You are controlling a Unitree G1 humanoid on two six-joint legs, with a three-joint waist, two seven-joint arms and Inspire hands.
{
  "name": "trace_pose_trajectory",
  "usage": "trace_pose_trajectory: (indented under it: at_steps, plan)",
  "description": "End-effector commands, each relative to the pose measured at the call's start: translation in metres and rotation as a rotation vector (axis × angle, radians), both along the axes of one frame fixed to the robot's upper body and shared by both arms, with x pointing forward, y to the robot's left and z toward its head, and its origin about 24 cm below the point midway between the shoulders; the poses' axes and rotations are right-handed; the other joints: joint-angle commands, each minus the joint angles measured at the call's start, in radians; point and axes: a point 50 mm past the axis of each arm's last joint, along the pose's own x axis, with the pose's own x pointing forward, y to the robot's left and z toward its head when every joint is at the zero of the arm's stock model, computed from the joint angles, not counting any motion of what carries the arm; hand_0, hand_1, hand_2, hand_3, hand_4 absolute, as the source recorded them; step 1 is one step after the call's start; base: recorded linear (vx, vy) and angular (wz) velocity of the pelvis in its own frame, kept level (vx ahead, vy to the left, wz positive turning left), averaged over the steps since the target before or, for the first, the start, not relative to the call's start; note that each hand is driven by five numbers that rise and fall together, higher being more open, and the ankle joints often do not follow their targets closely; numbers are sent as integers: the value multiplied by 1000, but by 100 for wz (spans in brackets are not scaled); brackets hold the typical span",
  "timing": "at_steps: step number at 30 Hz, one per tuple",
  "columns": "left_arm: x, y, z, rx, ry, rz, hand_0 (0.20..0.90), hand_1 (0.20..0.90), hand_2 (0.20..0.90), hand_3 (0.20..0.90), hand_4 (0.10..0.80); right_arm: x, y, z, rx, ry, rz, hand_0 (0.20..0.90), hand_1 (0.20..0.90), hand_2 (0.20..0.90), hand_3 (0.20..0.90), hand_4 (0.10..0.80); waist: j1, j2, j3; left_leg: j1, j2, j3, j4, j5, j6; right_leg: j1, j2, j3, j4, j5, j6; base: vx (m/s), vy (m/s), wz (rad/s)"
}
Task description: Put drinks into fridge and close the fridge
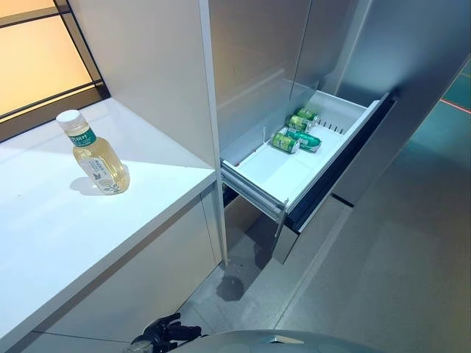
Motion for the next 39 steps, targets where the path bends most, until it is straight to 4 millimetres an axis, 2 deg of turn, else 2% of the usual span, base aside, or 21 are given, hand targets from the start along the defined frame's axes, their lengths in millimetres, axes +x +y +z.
trace_pose_trajectory:
  at_steps: [1,11,17,22,24,30,39]
  plan:
    - [23,-12,2,-41,-69,-12,900,900,900,900,800,10,13,-2,57,-8,0,900,900,900,900,800,29,-7,13,-7,-79,3,19,-83,85,-74,-7,-10,53,40,47,0,0,0]
    - [25,-14,3,-47,-106,-38,900,900,900,900,800,10,13,-2,58,-9,4,900,900,900,900,800,30,-9,16,-5,-78,2,17,-83,84,-74,-7,-10,52,41,48,0,0,0]
    - [42,-18,10,-37,-213,-182,900,900,900,900,800,10,11,-1,55,-3,19,900,900,900,900,800,30,-8,14,-5,-77,1,14,-82,82,-74,-6,-10,51,42,50,0,0,0]
    - [68,-29,23,11,-349,-384,900,900,900,900,800,11,10,-1,53,1,50,900,900,900,900,800,26,-6,13,-8,-75,6,12,-80,79,-79,-6,-9,53,43,54,0,0,0]
    - [84,-37,31,39,-415,-534,900,900,900,900,800,14,8,0,49,-1,64,900,900,900,900,800,23,-3,14,-10,-75,7,12,-79,79,-83,-5,-8,55,44,56,0,0,0]
    - [112,-48,50,124,-548,-719,900,900,900,900,800,19,5,2,43,-2,102,900,900,900,900,800,12,5,14,-10,-73,13,7,-76,75,-89,-5,-3,60,46,63,0,0,0]
    - [174,-58,114,281,-817,-958,900,900,900,900,800,25,-9,7,22,-5,127,900,900,900,900,800,7,22,15,-15,-73,10,6,-72,77,-93,-8,-10,62,45,66,0,0,0]
